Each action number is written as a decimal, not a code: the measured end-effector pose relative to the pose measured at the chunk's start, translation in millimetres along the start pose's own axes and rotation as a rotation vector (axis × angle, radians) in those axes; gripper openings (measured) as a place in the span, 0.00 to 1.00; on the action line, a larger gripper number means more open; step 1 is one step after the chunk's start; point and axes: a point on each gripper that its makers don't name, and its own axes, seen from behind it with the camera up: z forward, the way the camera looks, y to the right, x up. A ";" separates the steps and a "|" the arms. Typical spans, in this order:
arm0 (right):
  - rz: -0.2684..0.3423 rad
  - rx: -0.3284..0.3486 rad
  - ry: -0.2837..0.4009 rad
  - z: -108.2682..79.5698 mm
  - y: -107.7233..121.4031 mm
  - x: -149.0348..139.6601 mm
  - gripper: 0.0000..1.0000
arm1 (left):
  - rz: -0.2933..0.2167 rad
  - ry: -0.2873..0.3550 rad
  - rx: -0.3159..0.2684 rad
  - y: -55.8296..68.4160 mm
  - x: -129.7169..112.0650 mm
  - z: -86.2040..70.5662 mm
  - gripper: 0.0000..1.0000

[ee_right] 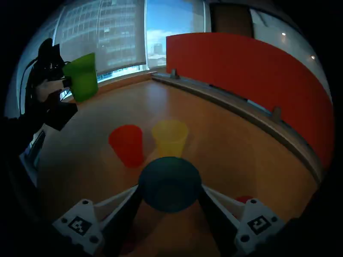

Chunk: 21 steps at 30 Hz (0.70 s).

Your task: Pour water

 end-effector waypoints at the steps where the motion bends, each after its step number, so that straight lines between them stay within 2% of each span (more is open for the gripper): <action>1: -0.001 -0.003 0.010 -2.4 0.4 2.6 0.89 | 0.000 0.000 0.001 0.0 0.2 -0.5 0.84; 11: 0.006 -0.030 0.119 -31.7 1.2 30.0 0.90 | -0.001 -0.001 0.003 4.0 3.1 -4.8 0.84; 21: -0.003 -0.045 0.242 -61.3 -5.8 59.4 0.89 | -0.005 -0.004 -0.012 14.6 4.1 -3.6 0.84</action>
